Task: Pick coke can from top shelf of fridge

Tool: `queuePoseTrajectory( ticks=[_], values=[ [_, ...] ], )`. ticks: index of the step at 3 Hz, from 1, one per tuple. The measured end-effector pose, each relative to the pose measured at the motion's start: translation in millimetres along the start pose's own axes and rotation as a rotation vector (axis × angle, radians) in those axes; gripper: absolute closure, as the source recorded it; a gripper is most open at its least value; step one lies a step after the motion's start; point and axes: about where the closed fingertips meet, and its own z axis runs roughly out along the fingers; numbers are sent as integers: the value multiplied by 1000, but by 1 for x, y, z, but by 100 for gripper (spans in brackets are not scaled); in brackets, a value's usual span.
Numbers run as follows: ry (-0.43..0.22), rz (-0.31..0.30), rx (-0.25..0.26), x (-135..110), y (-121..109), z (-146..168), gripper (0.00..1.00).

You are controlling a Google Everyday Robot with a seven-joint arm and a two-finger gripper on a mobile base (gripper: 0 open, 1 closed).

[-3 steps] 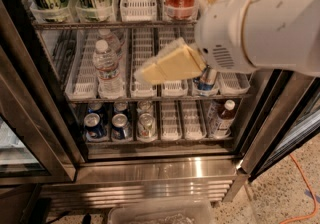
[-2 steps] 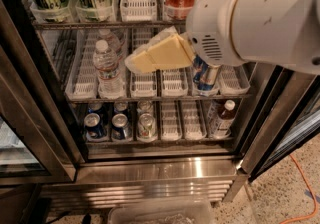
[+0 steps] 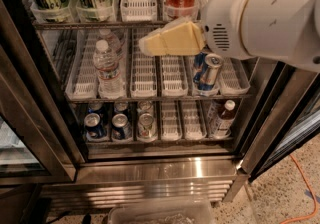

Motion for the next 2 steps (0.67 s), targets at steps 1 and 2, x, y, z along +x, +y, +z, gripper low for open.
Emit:
queuePoseTrajectory(
  ticks=[1,2],
  values=[
    [-19,99,7,-4,-15,-5,0],
    [-19,99,7,-4,-15,-5,0]
  ],
)
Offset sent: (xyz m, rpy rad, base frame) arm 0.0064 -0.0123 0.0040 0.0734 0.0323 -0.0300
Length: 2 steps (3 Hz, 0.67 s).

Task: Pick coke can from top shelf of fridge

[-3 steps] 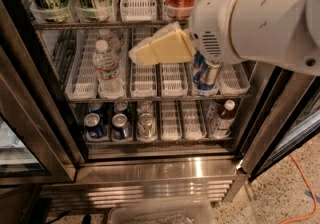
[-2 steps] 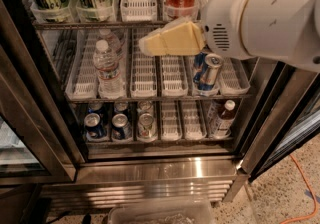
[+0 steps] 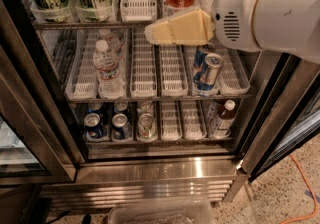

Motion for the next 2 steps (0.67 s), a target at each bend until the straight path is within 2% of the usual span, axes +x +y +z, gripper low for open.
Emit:
queuePoseTrajectory(
  ticks=[1,2],
  values=[
    [-41,-20,32,-7,0,5,0],
    [-116,-58,95,-16,-9,19,0]
  ],
)
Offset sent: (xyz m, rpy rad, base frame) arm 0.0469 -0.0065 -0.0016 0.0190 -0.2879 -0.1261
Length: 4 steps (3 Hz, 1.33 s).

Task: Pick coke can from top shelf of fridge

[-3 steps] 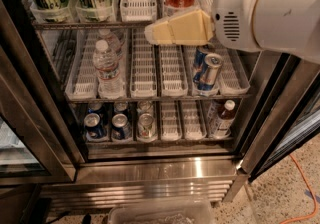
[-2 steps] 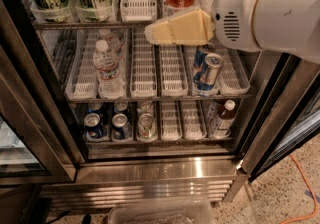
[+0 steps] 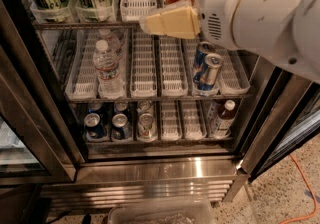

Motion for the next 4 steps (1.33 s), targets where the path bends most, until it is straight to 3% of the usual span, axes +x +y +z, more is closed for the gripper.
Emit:
queuePoseTrajectory(
  ticks=[2,3,4],
  values=[
    [-108,-40,136,-7,-26,24,0],
    [-124,-19,184,3,-39,29,0],
    [-139,2,198,5,-42,37,0]
  ],
)
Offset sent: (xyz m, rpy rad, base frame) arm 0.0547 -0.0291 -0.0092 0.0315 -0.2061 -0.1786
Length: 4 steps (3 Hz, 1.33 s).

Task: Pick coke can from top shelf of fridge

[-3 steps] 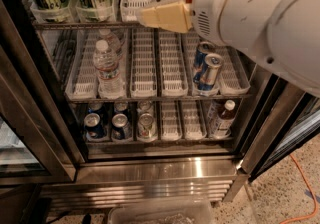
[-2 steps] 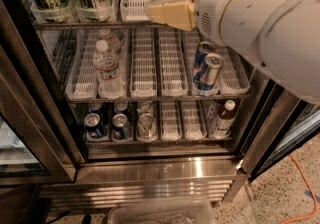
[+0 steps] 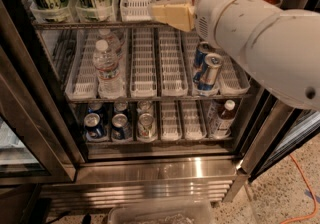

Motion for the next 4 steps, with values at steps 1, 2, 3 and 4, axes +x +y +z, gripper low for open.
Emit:
queuePoseTrajectory(
  ticks=[1,2,3,4],
  values=[
    [-24,19,-6,-7,6,8,3],
    [-38,26,-4,-10,9,12,8],
    [-45,24,7,-8,8,15,13],
    [-45,20,16,-4,6,17,15]
  ],
)
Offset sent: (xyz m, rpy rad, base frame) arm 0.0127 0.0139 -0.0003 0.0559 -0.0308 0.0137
